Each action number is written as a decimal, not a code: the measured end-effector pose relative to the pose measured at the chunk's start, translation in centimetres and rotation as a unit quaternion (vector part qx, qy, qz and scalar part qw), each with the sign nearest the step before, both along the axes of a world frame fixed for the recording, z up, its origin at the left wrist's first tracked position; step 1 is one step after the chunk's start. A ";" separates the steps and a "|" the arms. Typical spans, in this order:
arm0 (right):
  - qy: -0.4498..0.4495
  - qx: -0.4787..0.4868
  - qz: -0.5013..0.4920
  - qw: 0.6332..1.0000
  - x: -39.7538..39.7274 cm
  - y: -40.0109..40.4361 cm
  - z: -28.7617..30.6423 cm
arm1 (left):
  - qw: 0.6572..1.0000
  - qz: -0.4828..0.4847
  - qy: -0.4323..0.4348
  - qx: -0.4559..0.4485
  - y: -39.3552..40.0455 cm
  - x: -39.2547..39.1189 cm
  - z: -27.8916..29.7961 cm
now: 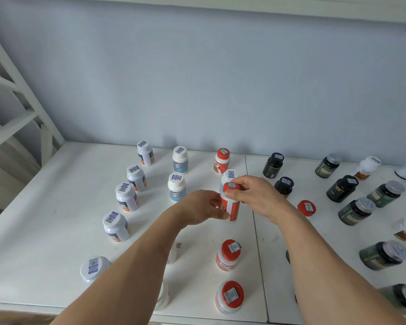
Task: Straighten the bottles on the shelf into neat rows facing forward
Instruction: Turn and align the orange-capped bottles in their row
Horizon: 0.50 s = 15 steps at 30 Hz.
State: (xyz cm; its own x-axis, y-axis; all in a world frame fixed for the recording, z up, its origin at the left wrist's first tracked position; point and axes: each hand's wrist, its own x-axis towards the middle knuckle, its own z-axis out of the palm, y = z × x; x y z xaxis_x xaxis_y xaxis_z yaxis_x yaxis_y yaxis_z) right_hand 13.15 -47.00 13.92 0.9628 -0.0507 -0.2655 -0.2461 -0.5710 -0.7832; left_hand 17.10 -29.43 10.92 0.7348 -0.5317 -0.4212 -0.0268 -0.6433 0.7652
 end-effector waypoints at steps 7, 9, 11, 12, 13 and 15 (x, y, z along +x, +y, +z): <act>0.049 0.028 -0.013 0.998 -2.1 0.5 -2.1 | 0.979 -0.060 -0.140 0.136 0.8 -0.5 0.1; 0.067 0.028 -0.016 0.997 -2.8 0.8 -3.0 | 0.972 -0.065 -0.166 0.150 0.8 -0.8 -0.4; 0.079 0.014 -0.013 0.997 -3.3 1.1 -3.5 | 0.971 -0.066 -0.175 0.152 0.8 -0.9 -0.8; 0.082 0.006 -0.010 0.997 -3.4 1.2 -3.6 | 0.971 -0.066 -0.176 0.151 0.8 -0.9 -0.9; 0.082 0.000 -0.010 0.997 -3.5 1.2 -3.7 | 0.970 -0.066 -0.176 0.151 0.7 -0.9 -1.0; 0.082 -0.005 -0.010 0.997 -3.6 1.3 -3.9 | 0.969 -0.069 -0.182 0.150 0.7 -1.0 -1.2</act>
State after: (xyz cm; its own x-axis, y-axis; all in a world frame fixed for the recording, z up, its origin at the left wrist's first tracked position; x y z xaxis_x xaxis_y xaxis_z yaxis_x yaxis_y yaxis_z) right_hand 9.54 -45.74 10.06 0.9052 -0.0736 -0.4186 -0.3821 -0.5722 -0.7257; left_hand 16.11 -28.78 9.76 0.7938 -0.5301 -0.2980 -0.3624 -0.8059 0.4682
